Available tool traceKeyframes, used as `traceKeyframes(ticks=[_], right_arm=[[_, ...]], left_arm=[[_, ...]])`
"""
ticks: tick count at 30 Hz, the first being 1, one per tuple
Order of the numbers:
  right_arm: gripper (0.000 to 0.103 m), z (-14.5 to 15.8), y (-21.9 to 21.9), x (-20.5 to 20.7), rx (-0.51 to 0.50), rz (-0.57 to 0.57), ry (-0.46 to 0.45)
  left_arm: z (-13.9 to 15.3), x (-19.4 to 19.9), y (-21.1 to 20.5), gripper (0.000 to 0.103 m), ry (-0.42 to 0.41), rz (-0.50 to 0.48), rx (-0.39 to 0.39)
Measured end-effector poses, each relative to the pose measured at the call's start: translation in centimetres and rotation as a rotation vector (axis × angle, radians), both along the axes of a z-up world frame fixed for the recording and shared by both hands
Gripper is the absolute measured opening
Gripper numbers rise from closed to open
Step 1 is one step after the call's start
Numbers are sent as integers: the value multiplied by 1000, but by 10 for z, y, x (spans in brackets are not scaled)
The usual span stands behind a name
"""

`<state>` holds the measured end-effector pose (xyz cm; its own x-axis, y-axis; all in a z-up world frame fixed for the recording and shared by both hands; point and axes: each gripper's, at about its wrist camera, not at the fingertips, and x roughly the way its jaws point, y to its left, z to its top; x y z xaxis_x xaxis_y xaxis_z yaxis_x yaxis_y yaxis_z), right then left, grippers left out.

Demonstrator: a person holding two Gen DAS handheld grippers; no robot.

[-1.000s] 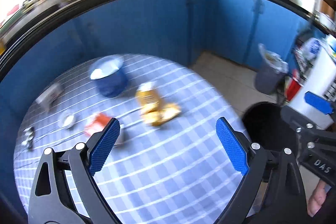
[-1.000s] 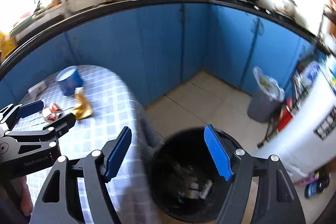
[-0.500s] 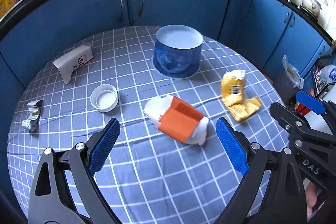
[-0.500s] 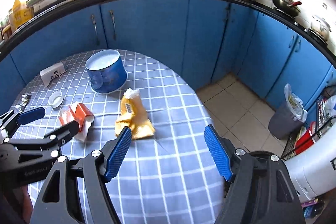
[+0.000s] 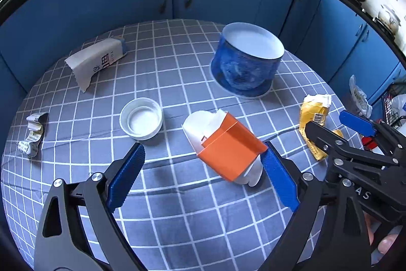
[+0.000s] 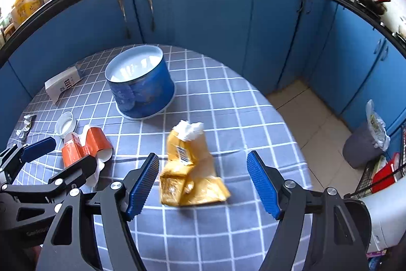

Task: Collect trash
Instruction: 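Grasp the orange-white carton with the left gripper while the right grasps the yellow bag, then carry the carton and yellow bag to the bin and open both grippers over it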

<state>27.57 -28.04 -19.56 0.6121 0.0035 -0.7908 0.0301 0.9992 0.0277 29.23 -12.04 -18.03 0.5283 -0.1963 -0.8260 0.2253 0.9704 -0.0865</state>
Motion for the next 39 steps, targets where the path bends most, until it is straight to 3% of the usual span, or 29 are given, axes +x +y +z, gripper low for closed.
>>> traceKeyframes(ticks=[2, 4, 5, 8, 9, 10, 14, 33, 35, 37, 38, 39], right_arm=[[69, -3, 1, 2, 6, 9, 12], [62, -6, 3, 1, 2, 18, 21], [54, -8, 4, 1, 0, 23, 30], [46, -8, 5, -6, -20, 32, 24], [45, -7, 5, -8, -27, 30, 24], [45, -7, 4, -11, -32, 27, 23], [43, -1, 1, -24, -37, 18, 14], [43, 48, -31, -103, -43, -53, -78], [43, 49, -34, -106, -33, -61, -82], [43, 49, -35, -108, -24, -64, -83], [43, 48, -34, -109, -22, -64, -84], [43, 47, -33, -109, -20, -61, -84]], left_arm=[[-3, 1, 1, 85, 11, -4, -6], [-5, 1, 2, 82, 20, -7, -19], [-4, 0, 2, 80, 21, -8, -26], [-2, -4, 0, 67, 8, -20, -37], [-1, -6, -1, 55, 5, -26, -46], [-1, -7, -1, 50, 8, -34, -56], [3, -11, -3, 40, 17, -40, -71], [49, -71, -24, 31, -90, -107, -48], [46, -70, -21, 34, -66, -109, -57], [42, -67, -20, 71, -83, -81, -32], [40, -67, -20, 99, -109, -71, -19], [40, -67, -20, 99, -124, -67, -14]])
